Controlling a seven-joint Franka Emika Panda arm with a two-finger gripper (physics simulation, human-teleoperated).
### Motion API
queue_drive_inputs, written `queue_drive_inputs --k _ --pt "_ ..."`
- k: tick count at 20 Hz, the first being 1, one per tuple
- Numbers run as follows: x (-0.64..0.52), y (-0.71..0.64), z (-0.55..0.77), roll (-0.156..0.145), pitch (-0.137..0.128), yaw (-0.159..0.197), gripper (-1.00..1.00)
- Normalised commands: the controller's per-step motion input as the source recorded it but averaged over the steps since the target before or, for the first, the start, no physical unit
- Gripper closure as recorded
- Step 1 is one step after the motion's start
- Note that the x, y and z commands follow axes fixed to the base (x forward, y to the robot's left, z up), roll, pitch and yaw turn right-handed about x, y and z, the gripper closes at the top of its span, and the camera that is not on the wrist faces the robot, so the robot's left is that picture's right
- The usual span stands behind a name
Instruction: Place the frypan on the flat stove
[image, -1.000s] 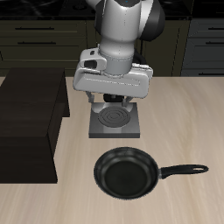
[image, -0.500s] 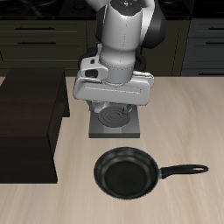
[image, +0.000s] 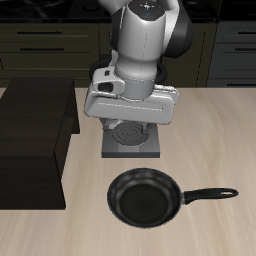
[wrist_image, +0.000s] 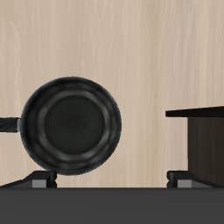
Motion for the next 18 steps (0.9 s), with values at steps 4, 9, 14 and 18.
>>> queue_drive_inputs --k 4,9,14,18 --pt "0.09 -0.13 0.03 -0.03 -0.01 -0.022 -1.0" --pt "0.06 -0.09 -0.1 -0.021 0.002 0.002 -1.0" --pt "0.04 -0.07 -0.26 -0.012 -0.004 -0.014 -1.0" --pt "0.06 -0.07 -0.17 -0.021 0.003 -0.008 -1.0"
